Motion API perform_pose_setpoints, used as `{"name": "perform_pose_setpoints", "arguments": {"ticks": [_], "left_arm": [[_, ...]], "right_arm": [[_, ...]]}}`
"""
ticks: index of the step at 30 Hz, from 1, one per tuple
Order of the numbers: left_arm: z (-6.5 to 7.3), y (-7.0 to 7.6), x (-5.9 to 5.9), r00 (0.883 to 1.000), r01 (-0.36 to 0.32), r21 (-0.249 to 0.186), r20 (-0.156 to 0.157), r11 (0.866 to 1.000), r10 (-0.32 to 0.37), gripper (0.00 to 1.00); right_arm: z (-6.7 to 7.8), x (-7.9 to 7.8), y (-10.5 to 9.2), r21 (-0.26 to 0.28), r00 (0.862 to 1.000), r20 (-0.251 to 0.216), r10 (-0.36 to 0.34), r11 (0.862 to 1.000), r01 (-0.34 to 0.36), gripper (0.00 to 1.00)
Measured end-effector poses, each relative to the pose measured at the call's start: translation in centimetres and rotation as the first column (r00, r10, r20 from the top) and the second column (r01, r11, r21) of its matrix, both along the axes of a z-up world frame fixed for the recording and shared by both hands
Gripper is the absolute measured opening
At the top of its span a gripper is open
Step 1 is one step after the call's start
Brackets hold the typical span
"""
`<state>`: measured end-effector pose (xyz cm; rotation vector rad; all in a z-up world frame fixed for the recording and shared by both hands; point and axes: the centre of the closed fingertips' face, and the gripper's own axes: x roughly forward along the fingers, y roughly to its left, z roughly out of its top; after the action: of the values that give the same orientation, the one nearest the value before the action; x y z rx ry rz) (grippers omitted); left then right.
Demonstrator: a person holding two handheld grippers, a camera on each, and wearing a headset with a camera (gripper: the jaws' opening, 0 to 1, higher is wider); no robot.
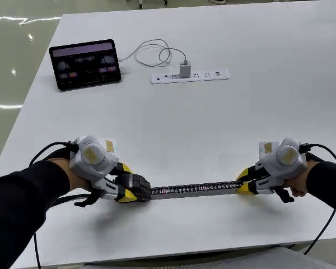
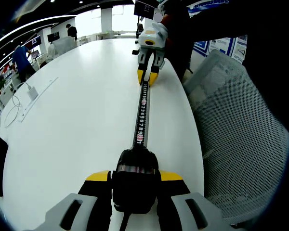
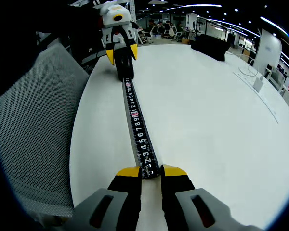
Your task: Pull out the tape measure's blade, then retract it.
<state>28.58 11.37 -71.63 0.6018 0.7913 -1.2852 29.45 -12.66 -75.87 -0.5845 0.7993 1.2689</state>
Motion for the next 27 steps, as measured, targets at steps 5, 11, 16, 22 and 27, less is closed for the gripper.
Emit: {"name": "perform_pose_setpoints", "arguments": {"ticks": [5,11,16,22,27], "left_arm": [[-0.06,0.0,0.07,1.0,0.0,-0.001,0.0,1.0,0.0,0.32],[-0.15,0.1,0.12,1.0,0.002,-0.001,0.0,1.0,-0.002,0.32],[-0.22,0.1,0.2,1.0,0.003,-0.001,0.001,1.0,-0.003,0.32],[-0.2,0.1,0.24,1.0,0.0,-0.002,0.001,1.0,0.0,0.32],[-0.18,-0.14,0.44,1.0,-0.015,-0.017,0.009,1.0,0.015,0.33]], "right_arm": [[0.05,-0.02,0.04,0.003,1.0,-0.002,-0.003,1.0,0.003,0.1],[0.05,0.0,0.03,0.004,1.0,-0.004,-0.002,1.0,0.002,0.1],[0.08,-0.03,0.02,0.008,1.0,-0.011,-0.01,1.0,0.01,0.1],[0.09,-0.02,0.02,0.009,1.0,-0.016,-0.018,1.0,0.018,0.11],[0.13,-0.03,0.15,0.019,0.999,-0.021,-0.035,0.999,0.035,0.11]]}}
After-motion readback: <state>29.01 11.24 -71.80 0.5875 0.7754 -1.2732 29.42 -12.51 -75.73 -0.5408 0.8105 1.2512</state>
